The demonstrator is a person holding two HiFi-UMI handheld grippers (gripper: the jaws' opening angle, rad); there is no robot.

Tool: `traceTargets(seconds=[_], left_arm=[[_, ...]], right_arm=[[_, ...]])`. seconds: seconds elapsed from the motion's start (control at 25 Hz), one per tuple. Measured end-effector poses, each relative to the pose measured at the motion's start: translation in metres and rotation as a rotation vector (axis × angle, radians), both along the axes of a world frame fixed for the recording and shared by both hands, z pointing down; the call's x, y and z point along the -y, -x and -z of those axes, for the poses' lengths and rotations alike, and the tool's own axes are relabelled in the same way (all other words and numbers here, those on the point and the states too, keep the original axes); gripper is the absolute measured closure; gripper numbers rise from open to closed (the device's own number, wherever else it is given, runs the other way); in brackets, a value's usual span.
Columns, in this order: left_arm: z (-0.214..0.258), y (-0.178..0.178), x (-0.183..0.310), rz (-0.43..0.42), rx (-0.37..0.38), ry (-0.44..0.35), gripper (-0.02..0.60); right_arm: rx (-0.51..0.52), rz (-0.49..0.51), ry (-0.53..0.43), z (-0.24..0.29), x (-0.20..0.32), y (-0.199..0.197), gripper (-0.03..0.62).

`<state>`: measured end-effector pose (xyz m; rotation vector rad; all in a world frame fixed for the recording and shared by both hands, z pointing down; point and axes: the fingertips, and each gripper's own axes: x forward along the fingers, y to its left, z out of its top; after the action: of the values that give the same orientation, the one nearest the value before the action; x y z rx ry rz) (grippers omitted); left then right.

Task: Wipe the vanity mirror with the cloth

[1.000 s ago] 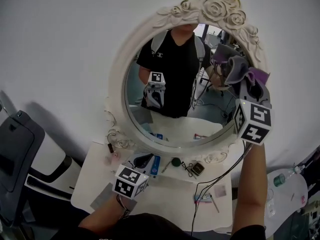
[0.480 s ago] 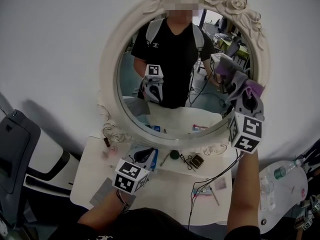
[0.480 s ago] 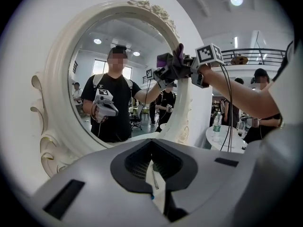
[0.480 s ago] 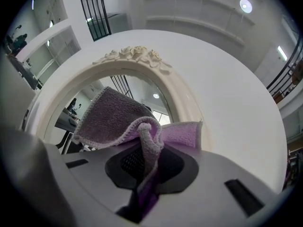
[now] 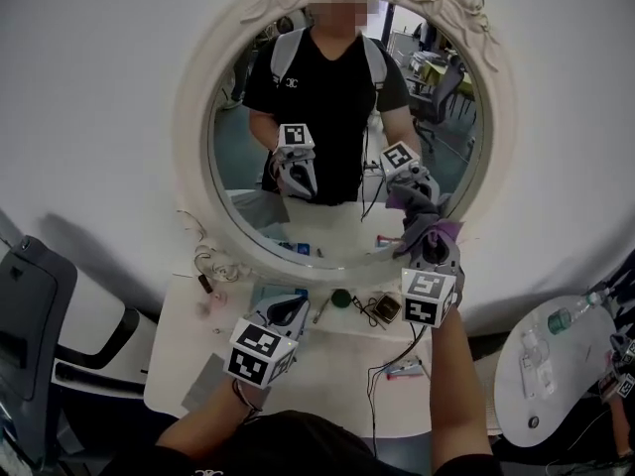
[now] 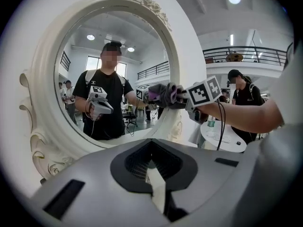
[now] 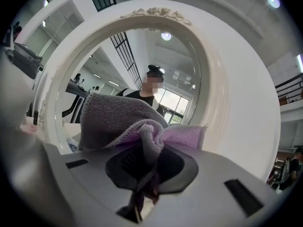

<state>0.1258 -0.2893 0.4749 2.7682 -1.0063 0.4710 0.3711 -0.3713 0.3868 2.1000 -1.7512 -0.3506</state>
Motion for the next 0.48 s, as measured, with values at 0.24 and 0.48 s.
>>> traceTargets(seconds=[0.24, 0.48], left_arm=[[0.008, -0.003, -0.006, -0.008, -0.012, -0.025, 0.581], [0.022, 0.013, -0.016, 0.029, -0.05, -0.039, 0.581]], right_arm=[[0.008, 0.019, 0.154, -0.056, 0.005, 0.017, 0.548], [0.123, 0.081, 0.334, -0.068, 0.001, 0.044, 0.548]])
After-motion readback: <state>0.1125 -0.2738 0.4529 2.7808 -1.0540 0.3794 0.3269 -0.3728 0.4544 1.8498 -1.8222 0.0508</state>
